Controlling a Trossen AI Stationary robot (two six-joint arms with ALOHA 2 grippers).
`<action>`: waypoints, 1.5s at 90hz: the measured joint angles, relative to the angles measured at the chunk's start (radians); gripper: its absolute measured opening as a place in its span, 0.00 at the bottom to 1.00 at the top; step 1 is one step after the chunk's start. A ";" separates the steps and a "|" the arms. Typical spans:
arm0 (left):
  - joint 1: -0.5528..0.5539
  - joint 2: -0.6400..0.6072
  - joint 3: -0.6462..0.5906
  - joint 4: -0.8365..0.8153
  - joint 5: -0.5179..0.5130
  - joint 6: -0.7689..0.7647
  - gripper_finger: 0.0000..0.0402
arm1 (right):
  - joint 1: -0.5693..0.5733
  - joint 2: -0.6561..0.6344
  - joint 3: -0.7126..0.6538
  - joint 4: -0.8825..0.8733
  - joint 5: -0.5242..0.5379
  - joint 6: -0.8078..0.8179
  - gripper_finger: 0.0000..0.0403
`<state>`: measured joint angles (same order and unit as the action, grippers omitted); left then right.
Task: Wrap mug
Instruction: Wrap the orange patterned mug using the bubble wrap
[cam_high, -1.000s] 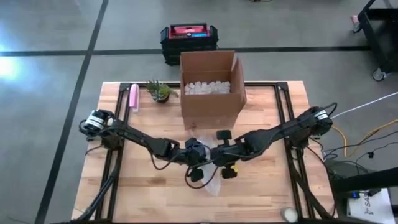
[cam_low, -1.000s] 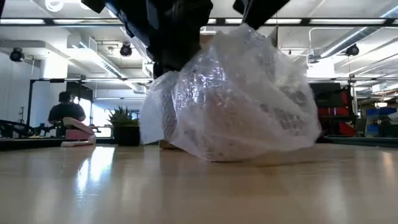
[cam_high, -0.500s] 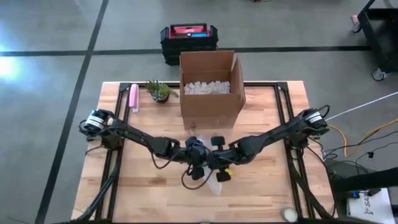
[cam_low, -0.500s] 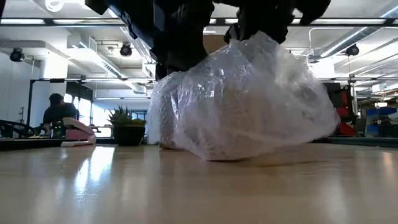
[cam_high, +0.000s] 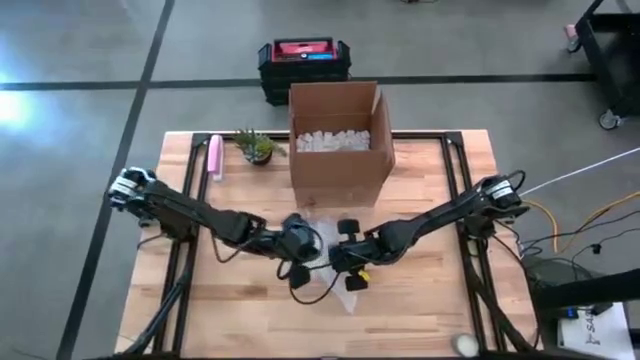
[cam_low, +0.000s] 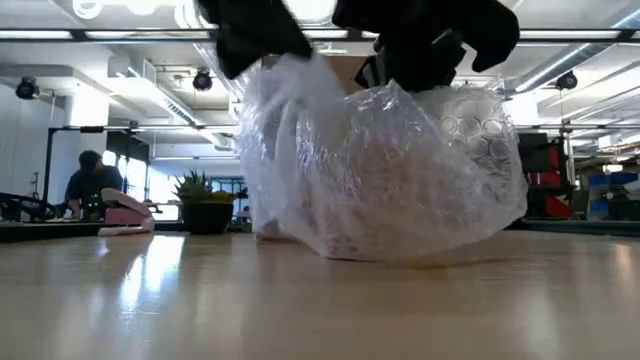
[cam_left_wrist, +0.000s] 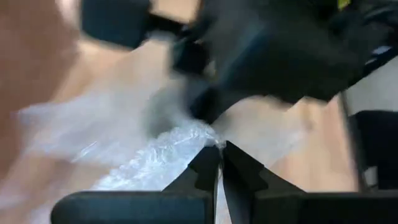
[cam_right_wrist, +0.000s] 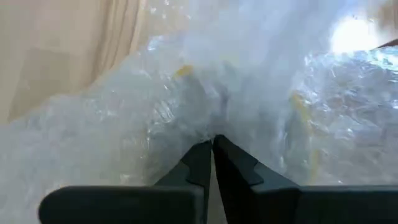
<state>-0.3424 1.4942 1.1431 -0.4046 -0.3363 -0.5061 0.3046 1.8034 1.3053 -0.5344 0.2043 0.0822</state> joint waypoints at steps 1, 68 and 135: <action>-0.001 -0.006 0.000 -0.017 -0.017 -0.008 0.00 | 0.000 0.000 0.000 0.000 0.000 0.000 0.02; 0.012 0.070 0.006 0.163 0.032 0.133 0.29 | 0.000 0.001 -0.001 0.016 -0.005 -0.007 0.02; -0.030 -0.063 -0.175 0.047 -0.167 -0.010 0.19 | 0.000 0.001 -0.001 0.023 -0.002 -0.008 0.02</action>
<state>-0.3724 1.4307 0.9679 -0.3579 -0.5034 -0.5162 0.3046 1.8046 1.3041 -0.5115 0.2020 0.0738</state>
